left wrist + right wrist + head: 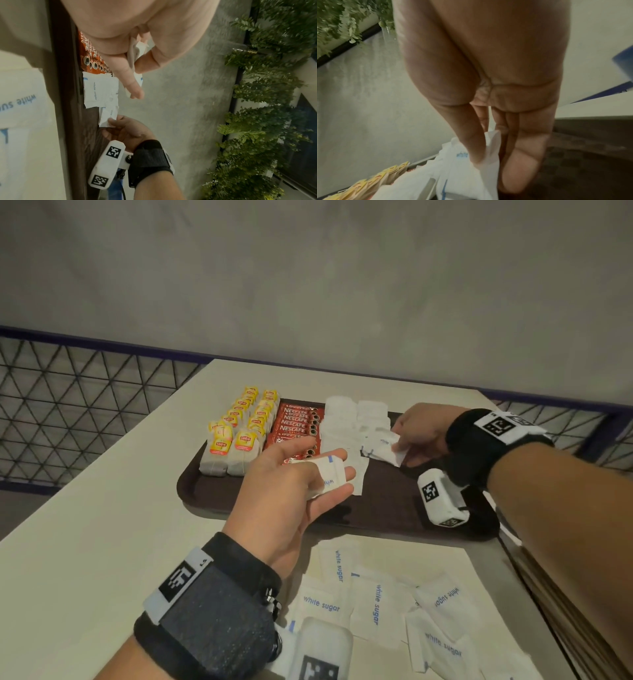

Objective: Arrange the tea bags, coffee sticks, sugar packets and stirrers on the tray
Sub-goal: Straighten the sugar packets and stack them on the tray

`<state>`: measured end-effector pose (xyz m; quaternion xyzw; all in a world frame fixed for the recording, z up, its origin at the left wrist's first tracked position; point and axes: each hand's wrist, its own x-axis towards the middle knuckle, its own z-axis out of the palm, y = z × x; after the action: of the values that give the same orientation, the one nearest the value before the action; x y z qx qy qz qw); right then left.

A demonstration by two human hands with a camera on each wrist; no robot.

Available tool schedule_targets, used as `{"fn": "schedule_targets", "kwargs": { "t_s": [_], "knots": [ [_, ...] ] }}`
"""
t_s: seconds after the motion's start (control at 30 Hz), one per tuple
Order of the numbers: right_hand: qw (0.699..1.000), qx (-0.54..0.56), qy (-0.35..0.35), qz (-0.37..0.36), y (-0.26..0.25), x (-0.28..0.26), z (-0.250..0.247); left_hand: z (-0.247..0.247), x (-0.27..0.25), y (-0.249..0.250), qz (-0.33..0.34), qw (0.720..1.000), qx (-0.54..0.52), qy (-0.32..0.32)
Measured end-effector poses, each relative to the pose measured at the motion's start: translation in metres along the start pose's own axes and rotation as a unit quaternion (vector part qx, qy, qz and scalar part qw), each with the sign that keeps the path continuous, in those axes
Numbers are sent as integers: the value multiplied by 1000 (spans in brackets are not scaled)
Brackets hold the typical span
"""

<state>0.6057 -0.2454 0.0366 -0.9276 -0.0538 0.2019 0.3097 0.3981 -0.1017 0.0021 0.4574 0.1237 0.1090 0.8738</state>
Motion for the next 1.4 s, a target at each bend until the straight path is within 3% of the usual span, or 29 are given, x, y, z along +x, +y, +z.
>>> {"fn": "schedule_targets", "kwargs": {
  "t_s": [0.4,0.73,1.4],
  "knots": [
    [998,-36,38,16,-7,12,10,1,0,1,7,1000,1,6],
    [996,-91,9,-26,-9,5,17,2,0,0,1,1000,-9,26],
    [997,-57,33,-39,-3,25,12,-2,5,-6,8,1000,2,22]
  ]
}}
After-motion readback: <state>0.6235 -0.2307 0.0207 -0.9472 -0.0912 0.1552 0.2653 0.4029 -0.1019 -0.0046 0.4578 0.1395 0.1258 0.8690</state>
